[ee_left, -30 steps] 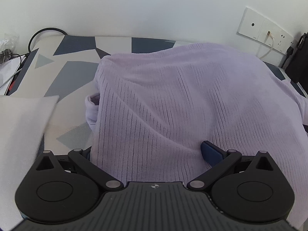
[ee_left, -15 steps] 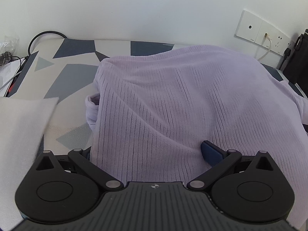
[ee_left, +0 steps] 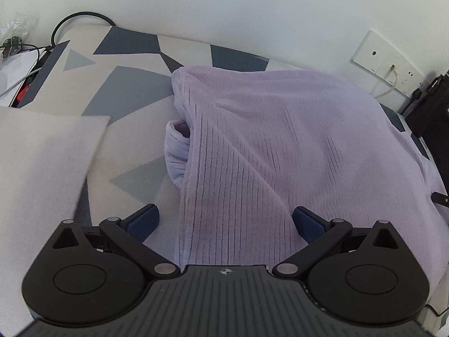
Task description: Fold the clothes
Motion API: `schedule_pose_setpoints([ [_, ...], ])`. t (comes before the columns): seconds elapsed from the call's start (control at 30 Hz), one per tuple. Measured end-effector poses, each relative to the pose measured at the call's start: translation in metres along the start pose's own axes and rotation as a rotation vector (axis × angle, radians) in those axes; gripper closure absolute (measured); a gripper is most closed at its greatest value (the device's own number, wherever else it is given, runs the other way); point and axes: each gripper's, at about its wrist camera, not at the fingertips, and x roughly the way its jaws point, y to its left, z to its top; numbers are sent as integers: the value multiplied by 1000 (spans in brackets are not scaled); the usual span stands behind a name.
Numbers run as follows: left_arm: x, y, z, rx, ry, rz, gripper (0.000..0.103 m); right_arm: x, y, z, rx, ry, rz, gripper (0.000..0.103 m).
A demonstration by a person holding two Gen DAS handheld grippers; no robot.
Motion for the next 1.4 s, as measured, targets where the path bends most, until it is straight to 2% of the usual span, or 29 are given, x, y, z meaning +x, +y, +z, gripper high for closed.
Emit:
schedule_pose_setpoints([
  [0.17, 8, -9, 5, 2, -15, 13, 0, 10, 8, 1, -54, 6, -11, 1],
  [0.37, 19, -26, 10, 10, -11, -27, 0, 19, 25, 4, -99, 23, 2, 0],
  [0.5, 23, -30, 12, -28, -12, -124, 1, 24, 36, 5, -131, 35, 10, 1],
  [0.57, 24, -32, 11, -31, -16, -144, 1, 27, 41, 6, -148, 41, 14, 1],
  [0.7, 24, -36, 9, 26, -3, -140, 1, 31, 48, 8, -174, 59, 25, 1],
  [0.87, 24, -38, 10, 35, 11, -121, 0, 31, 45, 11, -188, 76, 44, 1],
  [1.07, 28, -55, 8, 97, 6, -34, 0, 35, 53, 10, -174, 62, -4, 1],
  [1.13, 28, -58, 9, 89, 16, -47, 1, 34, 55, 9, -167, 58, 4, 1],
  [1.17, 28, -59, 9, 74, 28, -106, 1, 34, 57, 9, -165, 57, 15, 3],
  [1.2, 29, -60, 9, 58, 41, -168, 1, 32, 61, 8, -171, 54, 34, 18],
  [1.27, 31, -71, 6, 105, 41, -134, 1, 28, 68, 7, -183, 54, 68, 39],
  [1.3, 32, -77, 4, 118, 35, -108, 1, 28, 70, 6, -187, 51, 73, 41],
  [1.4, 33, -79, 6, 89, 38, -89, 0, 27, 65, 8, -165, 48, 98, 39],
])
